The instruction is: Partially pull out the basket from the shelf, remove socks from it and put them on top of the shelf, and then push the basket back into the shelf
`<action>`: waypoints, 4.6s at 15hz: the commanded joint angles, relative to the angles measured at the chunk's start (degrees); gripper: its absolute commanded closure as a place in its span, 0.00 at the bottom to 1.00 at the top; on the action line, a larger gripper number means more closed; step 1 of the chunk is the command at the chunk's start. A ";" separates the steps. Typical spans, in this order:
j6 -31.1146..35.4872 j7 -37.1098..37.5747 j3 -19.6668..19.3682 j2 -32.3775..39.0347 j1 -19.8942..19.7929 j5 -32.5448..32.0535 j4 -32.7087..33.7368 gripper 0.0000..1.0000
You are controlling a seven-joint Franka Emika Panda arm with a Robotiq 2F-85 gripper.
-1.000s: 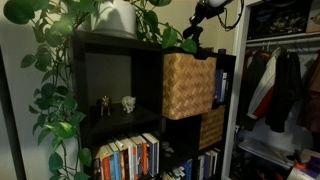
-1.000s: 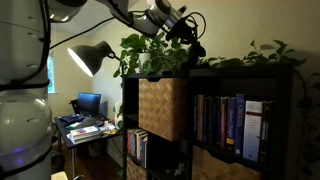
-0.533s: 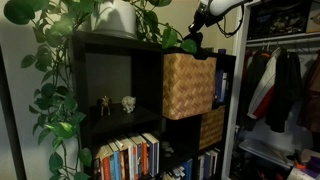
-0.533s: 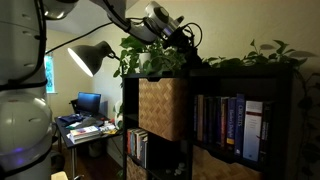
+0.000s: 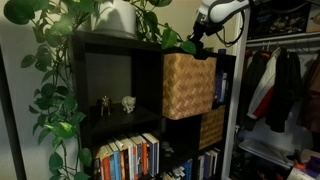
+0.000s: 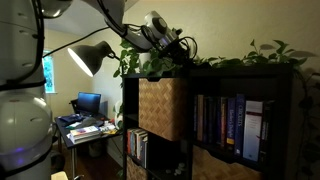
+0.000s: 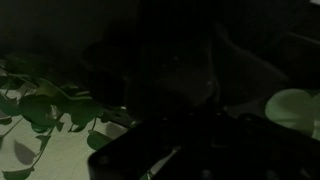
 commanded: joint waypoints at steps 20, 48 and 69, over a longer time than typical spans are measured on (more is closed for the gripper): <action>-25.37 -15.05 1.81 -9.26 4.59 12.35 -0.33 0.00; -14.16 -8.14 -1.62 -13.95 2.14 14.73 -14.16 0.00; -1.87 -9.33 -2.29 -14.44 1.47 18.67 -21.73 0.86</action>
